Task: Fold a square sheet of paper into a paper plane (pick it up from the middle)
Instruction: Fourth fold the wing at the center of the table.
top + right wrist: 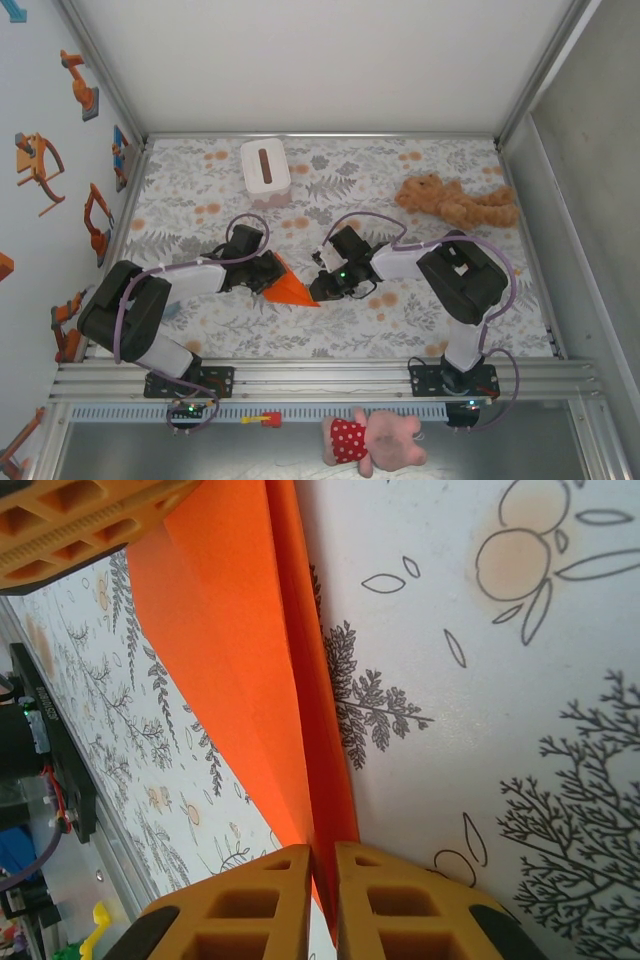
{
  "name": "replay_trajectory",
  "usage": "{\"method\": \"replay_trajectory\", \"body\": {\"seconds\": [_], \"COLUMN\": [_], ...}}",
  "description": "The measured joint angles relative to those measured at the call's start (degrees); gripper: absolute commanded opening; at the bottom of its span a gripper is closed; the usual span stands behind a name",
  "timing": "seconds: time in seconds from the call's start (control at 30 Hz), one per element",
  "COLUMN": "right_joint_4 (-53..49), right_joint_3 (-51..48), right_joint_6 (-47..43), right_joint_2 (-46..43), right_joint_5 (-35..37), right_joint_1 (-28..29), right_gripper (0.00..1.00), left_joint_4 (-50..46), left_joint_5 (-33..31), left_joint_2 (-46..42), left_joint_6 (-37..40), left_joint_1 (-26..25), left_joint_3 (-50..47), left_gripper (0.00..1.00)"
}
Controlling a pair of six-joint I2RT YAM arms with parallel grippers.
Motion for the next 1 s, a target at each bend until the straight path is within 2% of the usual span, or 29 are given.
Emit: {"method": "replay_trajectory", "body": {"seconds": [0.73,0.87,1.0], "right_joint_4": [-1.0,-1.6,-4.1], "right_joint_3": [0.4,0.5,0.3], "right_joint_6": [-0.2,-0.2,0.0], "right_joint_2": [0.2,-0.5,-4.3], "right_joint_5": [0.5,1.6,5.9], "right_joint_1": [0.0,0.0,0.0], "right_gripper": [0.11,0.17,0.25], "left_joint_4": [0.0,0.0,0.1], "left_joint_5": [0.5,1.2,1.5], "left_joint_2": [2.7,3.2,3.8], "left_joint_6": [1.5,1.5,1.5], "left_joint_1": [0.2,0.5,0.5], "left_joint_3": [1.3,1.6,2.0], "left_gripper": [0.11,0.1,0.1]}}
